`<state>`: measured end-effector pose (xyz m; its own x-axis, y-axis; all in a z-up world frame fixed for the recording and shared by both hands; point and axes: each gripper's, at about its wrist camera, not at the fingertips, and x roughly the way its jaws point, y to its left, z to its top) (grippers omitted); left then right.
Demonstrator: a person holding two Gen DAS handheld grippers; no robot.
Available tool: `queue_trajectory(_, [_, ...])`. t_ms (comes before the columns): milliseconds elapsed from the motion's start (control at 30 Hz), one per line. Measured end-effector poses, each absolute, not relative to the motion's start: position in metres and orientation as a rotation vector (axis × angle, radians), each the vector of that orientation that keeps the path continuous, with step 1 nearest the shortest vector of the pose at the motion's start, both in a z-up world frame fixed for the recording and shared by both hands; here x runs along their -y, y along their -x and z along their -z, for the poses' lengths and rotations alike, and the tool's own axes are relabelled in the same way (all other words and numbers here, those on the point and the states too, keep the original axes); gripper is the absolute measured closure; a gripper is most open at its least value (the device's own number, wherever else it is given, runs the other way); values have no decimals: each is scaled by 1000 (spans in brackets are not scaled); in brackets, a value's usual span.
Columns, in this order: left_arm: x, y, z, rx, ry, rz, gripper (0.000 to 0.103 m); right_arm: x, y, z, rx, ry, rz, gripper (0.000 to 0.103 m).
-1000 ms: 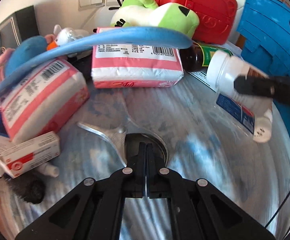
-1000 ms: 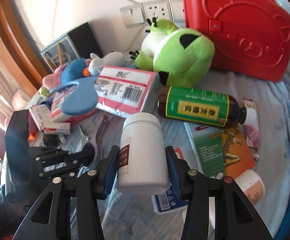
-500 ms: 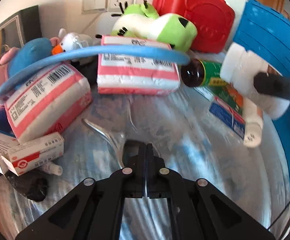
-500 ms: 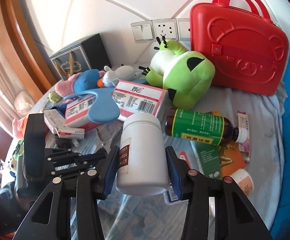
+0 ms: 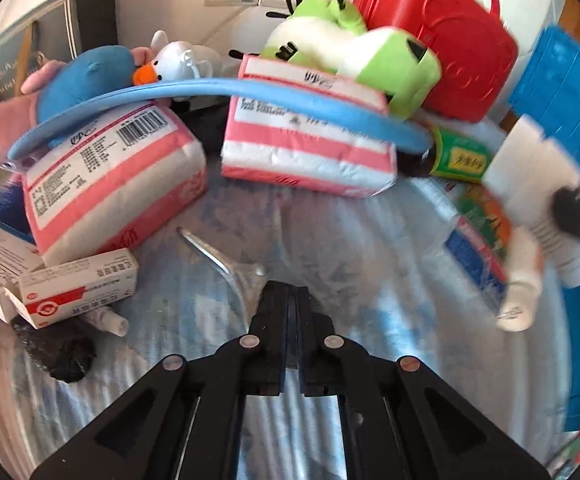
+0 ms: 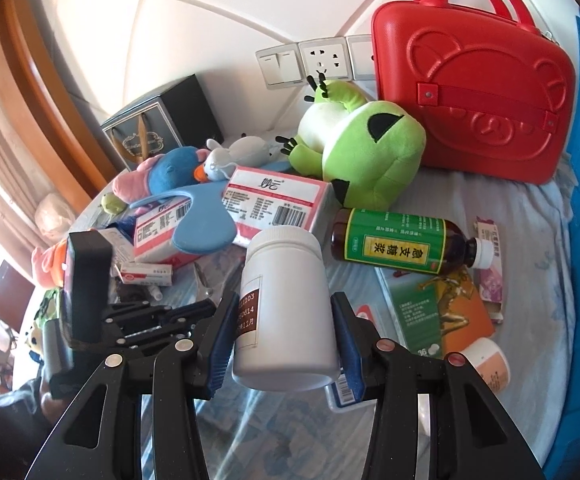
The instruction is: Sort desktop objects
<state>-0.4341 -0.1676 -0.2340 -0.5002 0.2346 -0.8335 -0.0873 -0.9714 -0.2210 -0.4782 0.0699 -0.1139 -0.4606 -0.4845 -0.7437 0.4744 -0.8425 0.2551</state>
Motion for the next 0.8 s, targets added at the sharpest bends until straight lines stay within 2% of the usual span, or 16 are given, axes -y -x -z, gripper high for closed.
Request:
queue_trajectory(33, [171,432,230,260,1435,-2533,89,-70,479,114,22,-1173,2287,57])
queue_trajectory(67, [174,432,228,294,1419,-2510,60,-71,479,114,26,-1174,2287,57])
queue_trajectory(100, [178,430,224,327,1403,-2497,15,-71,479,114,26,-1176,2290,57])
queue_trajectory(133, [180,429,220,340,1381,-2493,0,-71,479,114,29,-1176,2290,57])
queue_trajectory(267, [171,429,223,304,1372,-2536,0,-73,479,112,49,-1175,2287,57])
queue_trajectory(467, [154,462,247,251,1522,-2607,0,-73,477,109,67,-1165,2277,57])
queue_trajectory(700, [159,466,255,267,1566,-2738,0,-79,480,112,72,-1176,2281,57])
queue_trajectory(767, [161,467,259,266,1593,-2762,3,-78,481,113,73,-1181,2279,57])
queue_trajectory(800, [162,468,261,272,1601,-2755,8,-78,481,113,72,-1182,2277,57])
